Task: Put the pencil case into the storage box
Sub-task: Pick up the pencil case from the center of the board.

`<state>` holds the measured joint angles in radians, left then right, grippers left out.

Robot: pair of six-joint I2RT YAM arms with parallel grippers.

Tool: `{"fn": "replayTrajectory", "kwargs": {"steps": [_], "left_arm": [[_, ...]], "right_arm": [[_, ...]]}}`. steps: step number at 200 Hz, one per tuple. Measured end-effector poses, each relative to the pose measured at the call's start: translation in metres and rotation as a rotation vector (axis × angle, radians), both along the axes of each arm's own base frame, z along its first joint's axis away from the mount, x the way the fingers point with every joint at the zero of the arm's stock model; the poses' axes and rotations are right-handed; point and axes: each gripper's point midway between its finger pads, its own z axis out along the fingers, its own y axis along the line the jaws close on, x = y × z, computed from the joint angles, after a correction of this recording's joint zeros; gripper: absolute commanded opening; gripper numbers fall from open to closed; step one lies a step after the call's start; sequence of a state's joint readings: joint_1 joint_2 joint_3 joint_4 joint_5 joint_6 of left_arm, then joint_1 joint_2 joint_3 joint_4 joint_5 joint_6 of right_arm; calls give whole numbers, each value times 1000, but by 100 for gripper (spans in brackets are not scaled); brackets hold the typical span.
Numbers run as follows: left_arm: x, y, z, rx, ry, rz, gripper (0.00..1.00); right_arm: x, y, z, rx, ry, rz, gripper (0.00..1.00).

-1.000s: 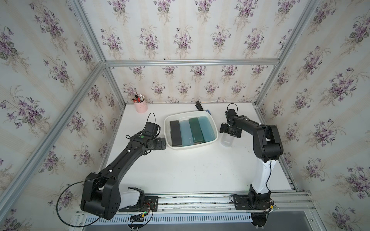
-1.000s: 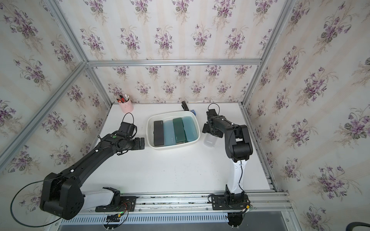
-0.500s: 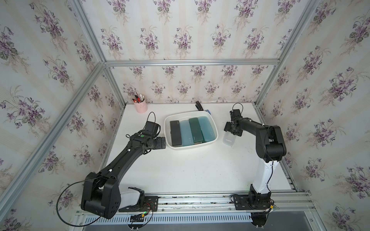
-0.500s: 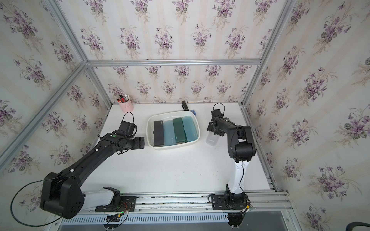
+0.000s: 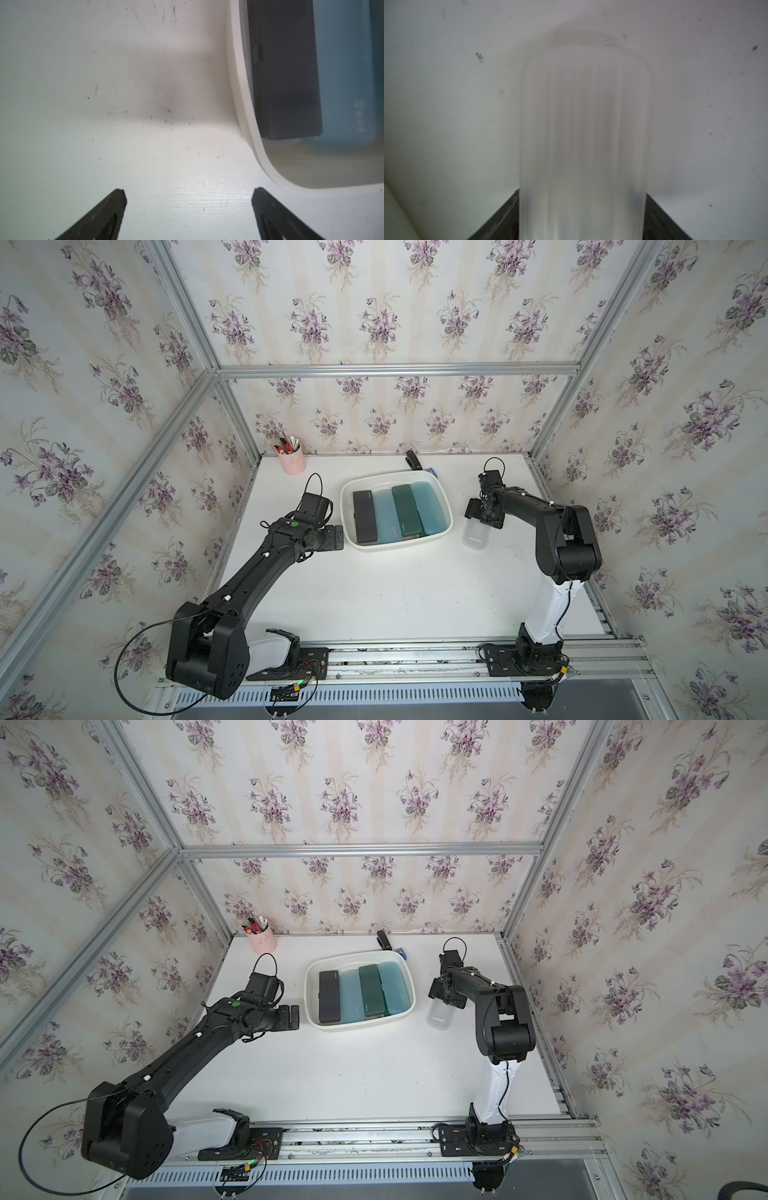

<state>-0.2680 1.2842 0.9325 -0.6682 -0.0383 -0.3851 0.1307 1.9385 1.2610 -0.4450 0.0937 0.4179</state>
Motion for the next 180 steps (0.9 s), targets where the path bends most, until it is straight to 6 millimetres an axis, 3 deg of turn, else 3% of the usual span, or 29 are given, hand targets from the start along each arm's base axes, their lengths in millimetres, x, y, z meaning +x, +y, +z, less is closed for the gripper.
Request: {"fn": "replayTrajectory", "kwargs": {"steps": [49,94,123,149,180], "left_arm": [[-1,0,0,-1,-2,0,99],[-3,1,-2,0,4,0,100],[-3,0,-1,-3,2,6,99],[-3,0,-1,-4,1,6,99],[-3,1,-1,-4,-1,6,100]], "right_arm": [[6,1,48,5,-73,10,62],[6,11,71,11,-94,46,58],[11,41,96,36,-125,116,58],[22,73,130,51,-190,181,58],[37,123,158,63,-249,284,58]]}}
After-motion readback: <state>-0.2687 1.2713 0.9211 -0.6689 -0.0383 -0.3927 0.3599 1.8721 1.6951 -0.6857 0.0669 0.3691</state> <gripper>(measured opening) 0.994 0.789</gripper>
